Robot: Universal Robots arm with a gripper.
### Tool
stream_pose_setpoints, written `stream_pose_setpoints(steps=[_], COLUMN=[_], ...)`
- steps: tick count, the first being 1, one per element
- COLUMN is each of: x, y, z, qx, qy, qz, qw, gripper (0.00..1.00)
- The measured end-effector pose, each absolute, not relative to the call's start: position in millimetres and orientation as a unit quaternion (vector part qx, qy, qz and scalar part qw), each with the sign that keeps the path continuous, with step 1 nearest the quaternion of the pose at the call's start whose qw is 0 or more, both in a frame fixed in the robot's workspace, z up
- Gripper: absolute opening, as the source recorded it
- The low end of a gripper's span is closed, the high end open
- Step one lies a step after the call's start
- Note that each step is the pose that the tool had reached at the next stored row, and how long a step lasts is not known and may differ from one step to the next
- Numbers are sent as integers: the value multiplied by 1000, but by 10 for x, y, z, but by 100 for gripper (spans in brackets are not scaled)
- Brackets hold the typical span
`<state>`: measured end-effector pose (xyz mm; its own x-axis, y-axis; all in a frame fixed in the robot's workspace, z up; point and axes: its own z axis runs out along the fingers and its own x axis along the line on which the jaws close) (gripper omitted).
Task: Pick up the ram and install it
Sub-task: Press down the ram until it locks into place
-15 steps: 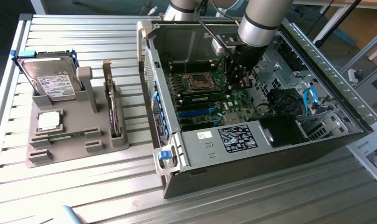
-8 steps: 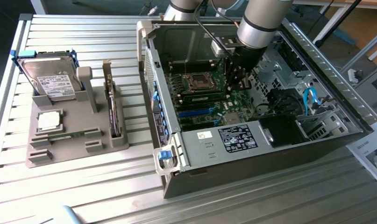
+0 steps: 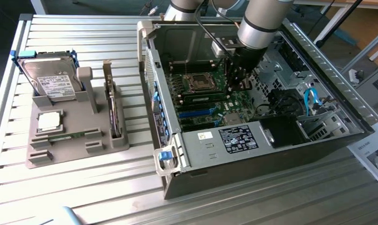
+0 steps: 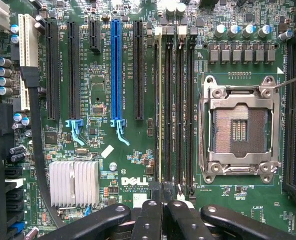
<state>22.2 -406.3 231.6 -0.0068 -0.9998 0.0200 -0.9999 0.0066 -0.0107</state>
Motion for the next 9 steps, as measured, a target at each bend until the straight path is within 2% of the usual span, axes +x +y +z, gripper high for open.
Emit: stream_pose_setpoints(steps=[9], x=[222], y=[-4063], z=[2301], qx=[705], qy=[-709], qz=[11], qw=[3], gripper=[11])
